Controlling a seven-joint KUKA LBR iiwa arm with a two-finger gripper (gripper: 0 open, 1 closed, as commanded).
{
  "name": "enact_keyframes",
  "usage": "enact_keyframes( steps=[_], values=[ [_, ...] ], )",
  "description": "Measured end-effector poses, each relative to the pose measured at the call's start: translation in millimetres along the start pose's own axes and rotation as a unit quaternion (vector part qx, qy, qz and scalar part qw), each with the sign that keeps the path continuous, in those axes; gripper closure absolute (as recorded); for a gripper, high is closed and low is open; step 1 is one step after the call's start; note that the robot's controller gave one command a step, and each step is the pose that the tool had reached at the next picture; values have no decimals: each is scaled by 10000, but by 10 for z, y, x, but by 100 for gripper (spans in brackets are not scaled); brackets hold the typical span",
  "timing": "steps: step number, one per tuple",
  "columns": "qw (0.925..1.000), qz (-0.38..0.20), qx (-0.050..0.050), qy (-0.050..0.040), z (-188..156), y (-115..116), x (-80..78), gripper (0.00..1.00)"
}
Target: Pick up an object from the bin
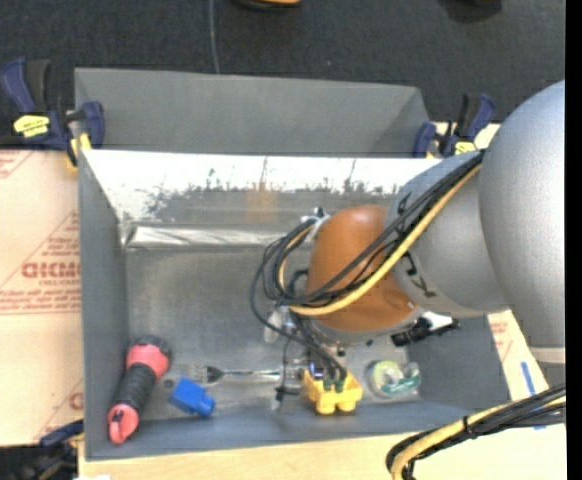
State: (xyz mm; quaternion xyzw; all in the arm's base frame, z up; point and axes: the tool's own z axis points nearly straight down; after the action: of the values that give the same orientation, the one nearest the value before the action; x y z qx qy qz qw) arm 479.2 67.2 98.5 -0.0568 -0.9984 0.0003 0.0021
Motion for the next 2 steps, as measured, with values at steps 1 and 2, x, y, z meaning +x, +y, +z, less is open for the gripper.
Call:
enact_keyframes(
  steps=[1,2],
  values=[
    [9998,-197,-14,-69,201,-76,-143,0],
    [9902,1394,-9,-17,280,28,-78,100]
  ],
)
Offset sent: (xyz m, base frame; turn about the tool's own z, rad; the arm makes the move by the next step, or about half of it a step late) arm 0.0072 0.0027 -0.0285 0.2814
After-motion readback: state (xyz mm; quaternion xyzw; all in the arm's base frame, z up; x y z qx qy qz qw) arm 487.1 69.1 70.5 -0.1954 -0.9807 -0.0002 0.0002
